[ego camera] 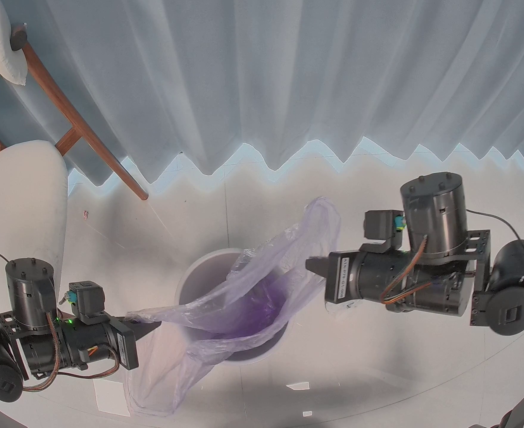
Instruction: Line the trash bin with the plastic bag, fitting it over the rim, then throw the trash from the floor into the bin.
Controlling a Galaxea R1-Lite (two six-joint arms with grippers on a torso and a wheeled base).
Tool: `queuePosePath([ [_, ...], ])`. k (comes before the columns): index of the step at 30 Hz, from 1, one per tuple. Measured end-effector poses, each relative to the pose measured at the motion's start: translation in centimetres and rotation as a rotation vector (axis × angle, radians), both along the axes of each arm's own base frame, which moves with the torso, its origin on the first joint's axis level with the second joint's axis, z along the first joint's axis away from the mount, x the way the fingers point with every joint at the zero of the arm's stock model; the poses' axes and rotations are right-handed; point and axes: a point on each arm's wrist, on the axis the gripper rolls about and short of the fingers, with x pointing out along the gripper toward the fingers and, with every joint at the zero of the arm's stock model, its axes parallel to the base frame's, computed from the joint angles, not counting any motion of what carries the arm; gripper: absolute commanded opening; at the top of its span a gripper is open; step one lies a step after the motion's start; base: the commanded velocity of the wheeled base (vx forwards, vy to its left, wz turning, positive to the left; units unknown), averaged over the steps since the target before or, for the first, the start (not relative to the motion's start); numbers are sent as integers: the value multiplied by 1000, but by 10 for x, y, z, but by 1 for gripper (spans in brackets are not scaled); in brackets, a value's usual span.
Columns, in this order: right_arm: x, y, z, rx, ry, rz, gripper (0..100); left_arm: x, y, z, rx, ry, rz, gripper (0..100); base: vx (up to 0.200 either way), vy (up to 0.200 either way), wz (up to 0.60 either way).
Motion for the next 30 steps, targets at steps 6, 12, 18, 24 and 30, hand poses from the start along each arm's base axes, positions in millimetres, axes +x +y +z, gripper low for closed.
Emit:
queuePosePath([
  [6,12,24,-27,-29,28,39,0,4,5,-3,42,-5,105,0,0,0,0],
  [12,29,43,-51,-62,62,41,0,7,0,-8,60,14,97,0,0,0,0],
  [18,53,60,-58,-48,49,34,0,21,-10,-12,74,34,90,0,0,0,0],
  [24,79,73,-58,-24,16,9,0,55,-23,-1,53,-12,181,0,0,0,0],
  [30,104,63,-46,-29,21,-46,0,82,-30,5,40,-20,249,0,0,0,0],
])
